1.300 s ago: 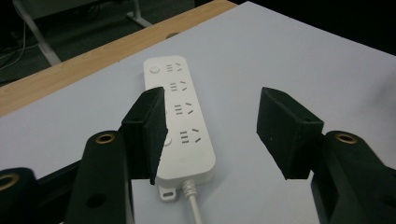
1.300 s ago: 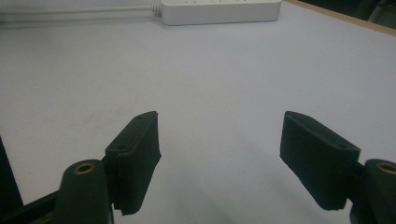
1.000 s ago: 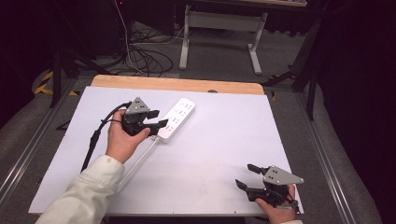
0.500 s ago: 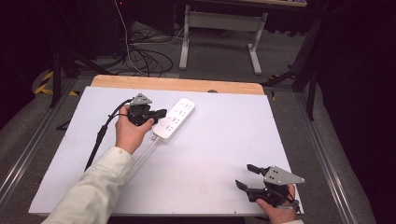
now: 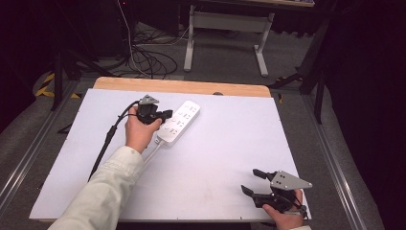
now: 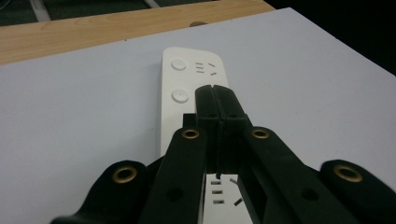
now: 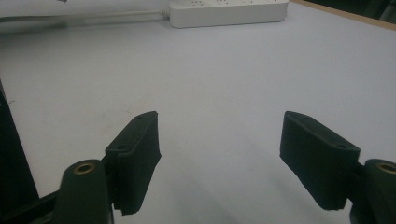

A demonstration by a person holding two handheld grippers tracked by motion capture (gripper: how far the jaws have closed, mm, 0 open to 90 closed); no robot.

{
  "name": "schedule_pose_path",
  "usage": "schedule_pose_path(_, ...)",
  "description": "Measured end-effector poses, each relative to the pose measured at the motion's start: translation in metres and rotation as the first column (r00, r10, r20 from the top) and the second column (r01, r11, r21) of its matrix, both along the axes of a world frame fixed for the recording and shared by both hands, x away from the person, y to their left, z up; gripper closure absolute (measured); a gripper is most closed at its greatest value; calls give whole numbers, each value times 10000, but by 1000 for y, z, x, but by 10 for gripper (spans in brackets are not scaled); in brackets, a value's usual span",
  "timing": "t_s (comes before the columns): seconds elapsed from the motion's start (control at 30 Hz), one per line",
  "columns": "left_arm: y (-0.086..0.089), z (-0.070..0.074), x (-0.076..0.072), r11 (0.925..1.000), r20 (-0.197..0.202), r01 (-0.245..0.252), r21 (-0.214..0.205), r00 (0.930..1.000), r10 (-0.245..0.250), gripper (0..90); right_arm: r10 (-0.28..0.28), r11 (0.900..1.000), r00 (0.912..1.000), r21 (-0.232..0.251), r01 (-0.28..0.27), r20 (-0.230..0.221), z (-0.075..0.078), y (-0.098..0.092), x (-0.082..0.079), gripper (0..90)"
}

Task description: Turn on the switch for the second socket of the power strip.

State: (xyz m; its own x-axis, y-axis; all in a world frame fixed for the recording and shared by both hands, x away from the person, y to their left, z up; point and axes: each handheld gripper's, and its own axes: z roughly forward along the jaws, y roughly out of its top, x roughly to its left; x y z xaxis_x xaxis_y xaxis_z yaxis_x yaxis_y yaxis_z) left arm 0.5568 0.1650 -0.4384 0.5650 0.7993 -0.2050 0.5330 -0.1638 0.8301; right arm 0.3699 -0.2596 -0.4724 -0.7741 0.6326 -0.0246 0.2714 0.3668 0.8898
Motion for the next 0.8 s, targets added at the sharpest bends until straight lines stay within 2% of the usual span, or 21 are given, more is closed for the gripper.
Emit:
schedule_pose_path(0.07,-1,-1,2,9999,101,-29,151,9999,27,899,25,10000,10000,1,-25,8,0,0,0,292)
schedule_pose_path(0.23,-6,-3,7,9981,61,38,621,10000,-42,899,26,10000,10000,-26,-26,-45,-1,1,0,292)
schedule_pose_path(0.33,-7,-4,11,9983,18,-20,578,10000,19,899,3,10000,10000,-30,-3,-54,-1,0,0,292)
schedule_pose_path(0.43,-9,-7,15,9974,-92,-35,721,9999,42,899,10,10000,10000,-23,-11,-79,-1,0,1,292)
schedule_pose_path(0.5,-9,-10,18,9950,-72,10,1001,10000,-2,899,28,10000,10000,6,-28,-77,-1,0,1,292)
schedule_pose_path(0.53,-10,-11,18,9952,-156,5,975,9999,10,899,29,10000,10000,14,-29,-74,-1,0,1,292)
schedule_pose_path(0.63,-10,-14,20,9941,-22,35,1084,10000,-33,900,20,10000,10000,35,-20,-67,-1,-1,1,292)
schedule_pose_path(0.7,-9,-16,21,9905,102,151,1370,9998,-166,899,25,10000,10000,38,-25,-61,-1,-1,1,292)
schedule_pose_path(0.8,-9,-19,22,9883,173,285,1501,9994,-314,900,27,10000,10000,39,-27,-53,-1,-1,1,292)
